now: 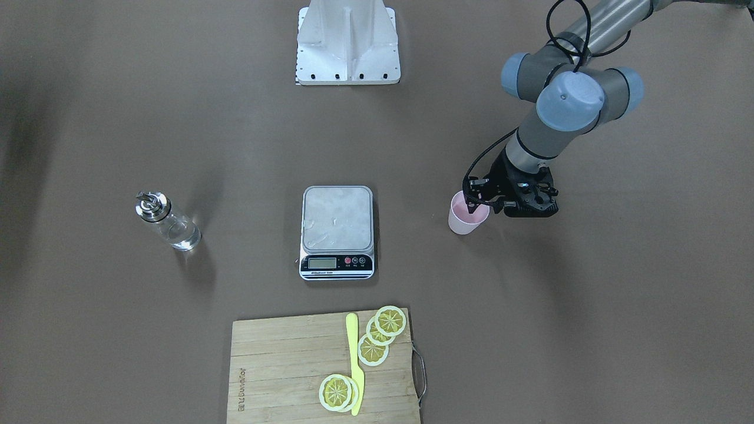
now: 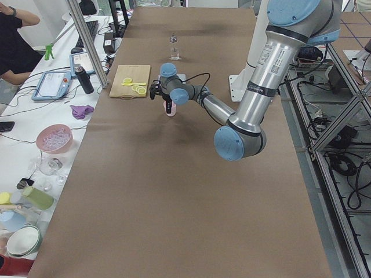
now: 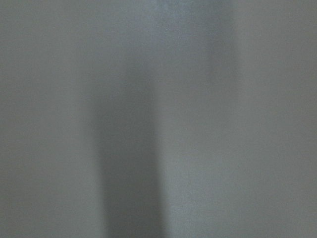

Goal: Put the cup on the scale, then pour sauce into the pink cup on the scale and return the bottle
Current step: 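Lift the pink cup with the left gripper and carry it over the scale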

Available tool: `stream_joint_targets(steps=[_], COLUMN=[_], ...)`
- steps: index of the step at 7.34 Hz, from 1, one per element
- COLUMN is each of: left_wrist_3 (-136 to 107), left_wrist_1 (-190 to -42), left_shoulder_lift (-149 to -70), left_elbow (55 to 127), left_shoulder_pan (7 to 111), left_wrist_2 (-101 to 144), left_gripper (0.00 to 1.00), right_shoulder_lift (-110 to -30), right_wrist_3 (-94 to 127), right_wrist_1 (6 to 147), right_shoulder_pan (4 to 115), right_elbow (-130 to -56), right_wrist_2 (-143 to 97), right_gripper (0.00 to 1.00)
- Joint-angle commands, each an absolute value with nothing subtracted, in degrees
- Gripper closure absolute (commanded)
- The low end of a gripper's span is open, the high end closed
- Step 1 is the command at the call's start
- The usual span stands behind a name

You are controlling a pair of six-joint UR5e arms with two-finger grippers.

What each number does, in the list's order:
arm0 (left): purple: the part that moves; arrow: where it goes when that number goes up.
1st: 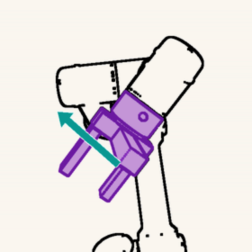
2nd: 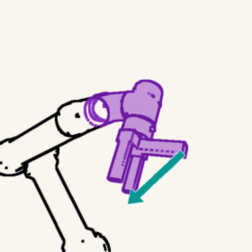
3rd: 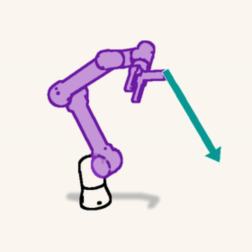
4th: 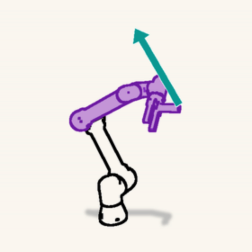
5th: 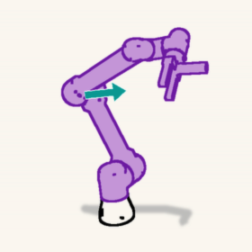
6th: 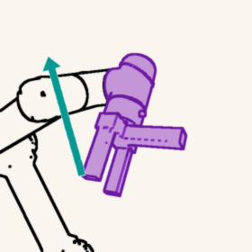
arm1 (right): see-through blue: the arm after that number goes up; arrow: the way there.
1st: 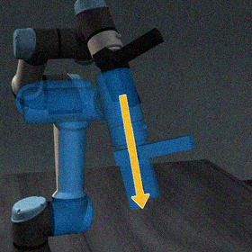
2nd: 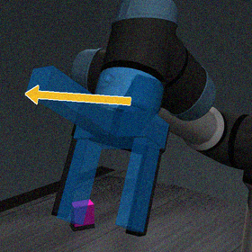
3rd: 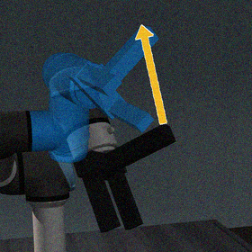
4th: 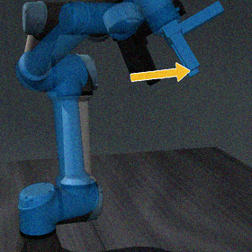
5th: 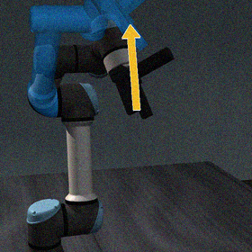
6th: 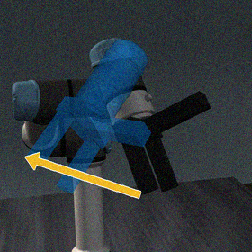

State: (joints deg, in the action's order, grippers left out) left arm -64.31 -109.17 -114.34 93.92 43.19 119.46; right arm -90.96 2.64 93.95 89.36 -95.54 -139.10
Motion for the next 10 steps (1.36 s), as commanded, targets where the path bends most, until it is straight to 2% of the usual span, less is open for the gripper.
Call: stream_joint_targets(steps=[1,2,3,6,7,9,10], left_wrist_3=[-66.7,-67.1,-67.1,-67.1,-67.1,-71.7,-79.6], left_wrist_1=[-109.1,-108.7,-108.3,-103.6,-97.8,-87.1,-87.1], left_shoulder_lift=[-114.3,-114.3,-114.2,-114.3,-116.3,-124.1,-126.8], left_elbow=[94.1,94.5,94.7,98.0,100.9,101.2,100.6], left_shoulder_pan=[42.7,42.7,42.8,45.4,46.7,46.5,46.0], left_wrist_2=[119.5,120.1,120.1,121.5,122.9,123.0,123.0], left_gripper=[0.64,0.86,1.0,1.0,1.0,1.0,1.0], right_shoulder_lift=[-91.0,-91.0,-91.0,-91.0,-91.0,-91.0,-91.0], right_wrist_3=[2.6,2.6,2.5,2.5,2.5,2.5,2.4], right_wrist_1=[93.9,94.0,94.0,93.9,93.9,93.9,93.8], right_shoulder_pan=[89.2,89.2,89.2,89.2,89.2,89.2,89.2], right_elbow=[-95.5,-95.5,-95.4,-94.7,-94.7,-94.7,-94.8], right_wrist_2=[-139.1,-139.0,-139.0,-139.0,-139.0,-140.0,-140.3], right_gripper=[0.0,0.0,0.0,0.0,0.0,0.0,0.0])
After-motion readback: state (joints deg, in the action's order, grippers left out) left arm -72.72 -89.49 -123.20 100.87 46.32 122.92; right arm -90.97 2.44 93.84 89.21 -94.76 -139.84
